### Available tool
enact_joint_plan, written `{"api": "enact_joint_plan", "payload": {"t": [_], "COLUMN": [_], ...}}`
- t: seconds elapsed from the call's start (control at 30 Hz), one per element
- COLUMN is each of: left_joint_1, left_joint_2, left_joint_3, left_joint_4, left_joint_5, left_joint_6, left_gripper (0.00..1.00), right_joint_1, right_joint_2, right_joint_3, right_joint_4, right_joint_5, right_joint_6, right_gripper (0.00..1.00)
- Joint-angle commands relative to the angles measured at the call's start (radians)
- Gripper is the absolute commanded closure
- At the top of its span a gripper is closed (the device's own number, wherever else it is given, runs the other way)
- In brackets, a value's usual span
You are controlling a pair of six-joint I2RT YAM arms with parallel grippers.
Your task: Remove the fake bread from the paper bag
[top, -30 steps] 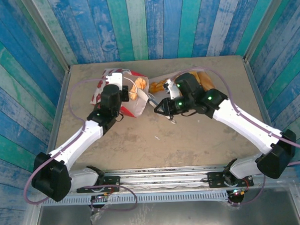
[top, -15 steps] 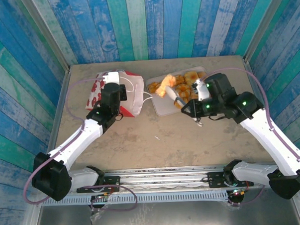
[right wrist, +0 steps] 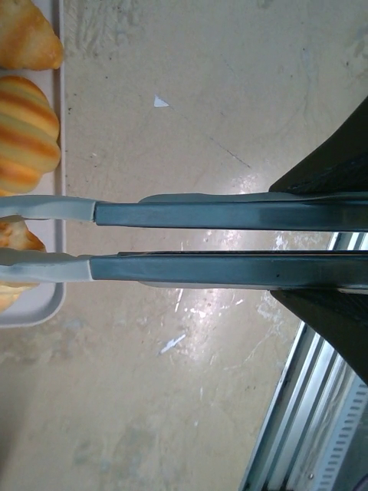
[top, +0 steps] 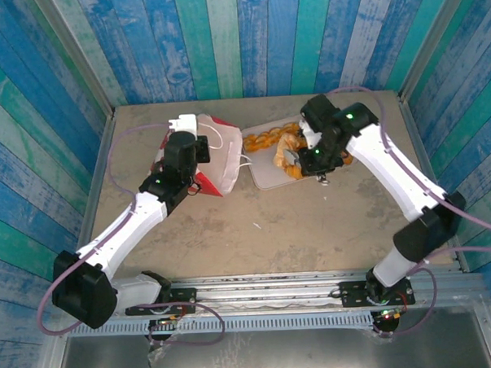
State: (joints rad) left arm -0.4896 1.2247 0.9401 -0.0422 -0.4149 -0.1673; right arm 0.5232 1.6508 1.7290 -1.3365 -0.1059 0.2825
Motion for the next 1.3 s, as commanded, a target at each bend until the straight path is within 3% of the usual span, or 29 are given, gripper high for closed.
{"api": "enact_joint_plan", "payload": {"t": [0.0, 0.43, 0.93, 1.27], "left_joint_1": [0.005, 0.005, 0.005, 0.005], "left_joint_2": [-0.004, 0.025, 0.023, 0.025], "left_joint_3": [0.013, 0.003, -0.01, -0.009], "left_joint_4": [0.004, 0.03, 0.044, 0.045], "left_joint_5": [0.061, 0.104, 0.13, 0.137], "left_joint_6": [-0.032, -0.015, -0.004, 0.005], "left_gripper": [1.0, 1.0, 1.0, 1.0], "right_joint_1": [0.011, 0.021, 0.015, 0.015], "right_joint_2": [0.063, 0.299, 0.391, 0.41], "right_joint_3": [0.067, 0.25, 0.294, 0.389], "right_joint_4": [-0.068, -0.126, -0.119, -0.14], "right_joint_5": [0.024, 0.061, 0.115, 0.094], "right_joint_6": [-0.05, -0.085, -0.068, -0.074], "right_gripper": [0.96, 0.85, 0.59, 0.53]}}
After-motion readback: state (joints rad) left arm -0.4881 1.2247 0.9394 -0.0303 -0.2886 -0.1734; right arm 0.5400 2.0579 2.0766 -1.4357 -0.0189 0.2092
